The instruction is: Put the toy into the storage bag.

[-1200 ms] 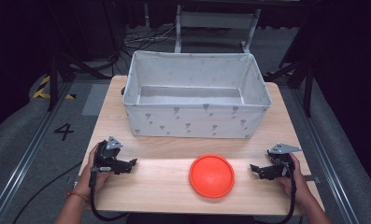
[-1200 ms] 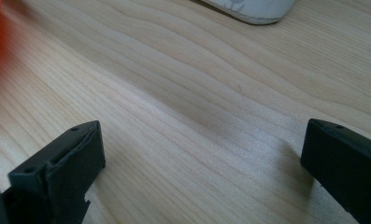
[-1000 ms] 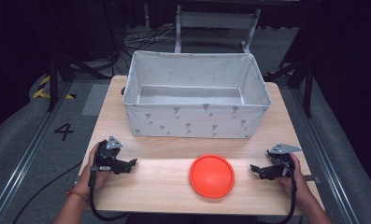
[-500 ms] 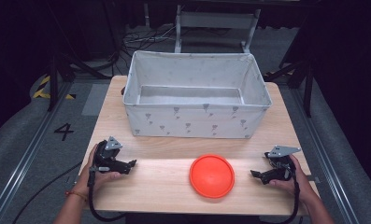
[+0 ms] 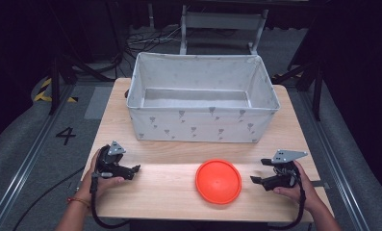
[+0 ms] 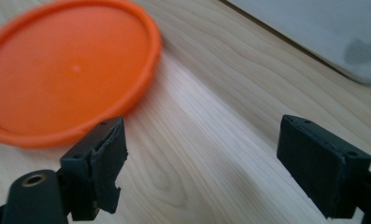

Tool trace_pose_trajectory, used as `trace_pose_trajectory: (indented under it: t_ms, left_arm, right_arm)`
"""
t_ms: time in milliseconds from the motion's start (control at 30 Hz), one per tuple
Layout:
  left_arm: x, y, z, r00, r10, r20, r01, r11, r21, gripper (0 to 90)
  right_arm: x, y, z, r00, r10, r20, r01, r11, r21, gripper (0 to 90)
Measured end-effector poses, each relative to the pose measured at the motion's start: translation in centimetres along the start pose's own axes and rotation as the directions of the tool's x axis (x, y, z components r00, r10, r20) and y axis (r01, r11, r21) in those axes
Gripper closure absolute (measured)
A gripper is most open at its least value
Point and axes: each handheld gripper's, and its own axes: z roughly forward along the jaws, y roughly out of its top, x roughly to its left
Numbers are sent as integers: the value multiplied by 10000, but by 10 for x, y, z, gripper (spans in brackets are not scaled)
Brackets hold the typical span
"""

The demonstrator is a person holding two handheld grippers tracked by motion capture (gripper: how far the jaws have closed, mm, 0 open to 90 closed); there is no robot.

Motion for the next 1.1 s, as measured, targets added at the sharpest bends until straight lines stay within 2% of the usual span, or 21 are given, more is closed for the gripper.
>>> trace_pose_trajectory:
  t_ms: [200, 267, 300, 367, 400, 433, 467, 500, 567, 700, 767, 867, 900, 933, 1033, 1100]
  left_arm:
    - [-1, 0, 0, 10000, -41, -41, 41, 10000, -2, 4]
    - [-1, 0, 0, 10000, -56, -51, 56, 10000, -6, 4]
    - [-1, 0, 0, 10000, -52, -44, 52, 10000, -7, 4]
    - [-1, 0, 0, 10000, -52, -41, 52, 10000, -4, 4]
    - [-1, 0, 0, 10000, -52, -41, 52, 10000, -4, 4]
    - [-1, 0, 0, 10000, -51, -44, 51, 10000, -8, 4]
    - [-1, 0, 0, 10000, -55, -44, 55, 10000, -10, 4]
    - [-1, 0, 0, 10000, -51, -44, 51, 10000, -7, 4]
    - [-1, 0, 0, 10000, -51, -45, 51, 10000, -7, 4]
    - [-1, 0, 0, 10000, -49, -47, 49, 10000, -5, 4]
    - [-1, 0, 0, 10000, -49, -46, 49, 10000, -9, 4]
    - [-1, 0, 0, 10000, -50, -42, 50, 10000, -11, 4]
    - [-1, 0, 0, 10000, -49, -43, 49, 10000, -12, 4]
    - [-1, 0, 0, 10000, -50, -45, 50, 10000, -12, 4]
    - [-1, 0, 0, 10000, -52, -51, 52, 10000, -11, 4]
    - [-1, 0, 0, 10000, -46, -37, 46, 10000, -28, 4]
  right_arm:
    - [21, 22, 18, 9966, -612, -545, 621, 9980, 141, 171]
    - [26, 28, 27, 9943, -792, -713, 821, 9959, 388, 172]
    - [29, 30, 33, 9922, -944, -815, 1001, 9926, 687, 178]
    - [34, 33, 45, 9888, -1337, -664, 1410, 9827, 1200, 195]
    - [34, 33, 45, 9888, -1337, -664, 1410, 9827, 1200, 195]
    - [35, 37, 56, 9887, -1255, -821, 1354, 9824, 1290, 186]
    - [35, 37, 56, 9887, -1255, -821, 1354, 9824, 1290, 186]
    - [34, 41, 63, 9894, -1119, -930, 1233, 9840, 1284, 167]
    - [34, 44, 71, 9876, -1184, -1030, 1332, 9794, 1515, 164]
    - [33, 48, 79, 9871, -1139, -1128, 1296, 9812, 1433, 153]
    - [33, 49, 84, 9861, -1193, -1156, 1334, 9834, 1228, 144]
    - [38, 49, 84, 9851, -1241, -1188, 1376, 9840, 1132, 185]
    - [41, 49, 83, 9839, -1258, -1266, 1397, 9843, 1079, 248]
    - [41, 49, 83, 9839, -1258, -1266, 1397, 9843, 1079, 248]
    - [45, 49, 83, 9894, -1013, -1037, 1131, 9868, 1155, 258]
    - [44, 50, 82, 9914, -912, -939, 1019, 9879, 1165, 326]
